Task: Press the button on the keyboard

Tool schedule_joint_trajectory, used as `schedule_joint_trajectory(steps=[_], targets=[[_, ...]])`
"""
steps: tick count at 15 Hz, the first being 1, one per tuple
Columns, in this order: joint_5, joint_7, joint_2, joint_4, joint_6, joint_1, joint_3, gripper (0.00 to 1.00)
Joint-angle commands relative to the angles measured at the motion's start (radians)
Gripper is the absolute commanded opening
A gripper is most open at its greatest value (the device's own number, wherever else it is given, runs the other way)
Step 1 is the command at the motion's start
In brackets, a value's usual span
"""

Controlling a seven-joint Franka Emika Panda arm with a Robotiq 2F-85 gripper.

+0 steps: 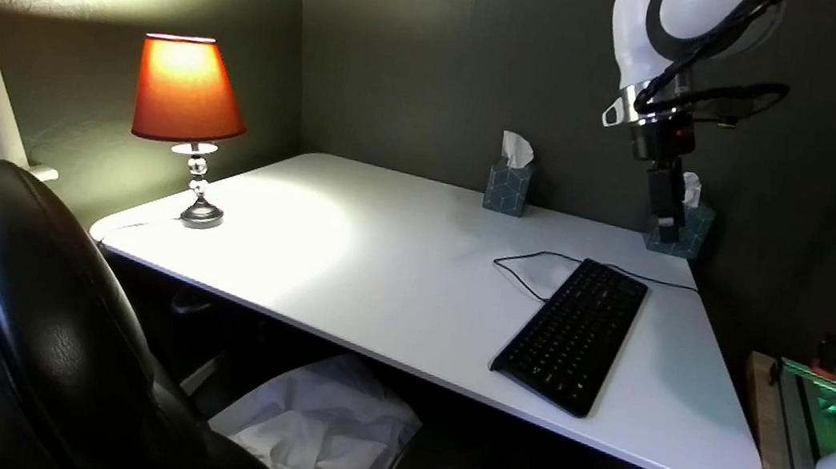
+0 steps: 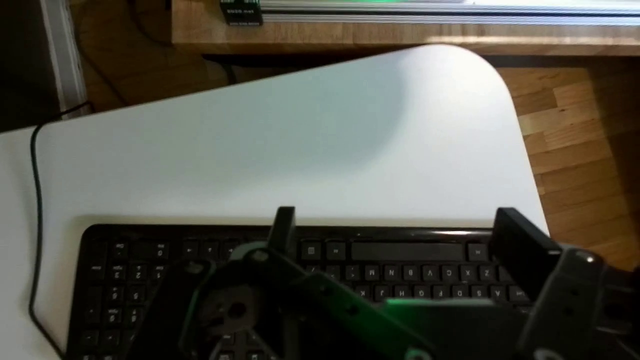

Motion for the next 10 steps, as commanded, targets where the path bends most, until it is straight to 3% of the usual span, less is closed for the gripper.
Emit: schedule_joint_trajectory(steps=[1, 8, 10], targets=[[0.028, -0.019, 0.145, 0.049, -0.012, 0.021, 0.02, 1.0], [0.064, -0.035, 0.331, 0.121, 0.036, 0.018, 0.05, 1.0], [0.068, -0.031, 0.367, 0.141, 0.058, 0.014, 0.056, 0.74]])
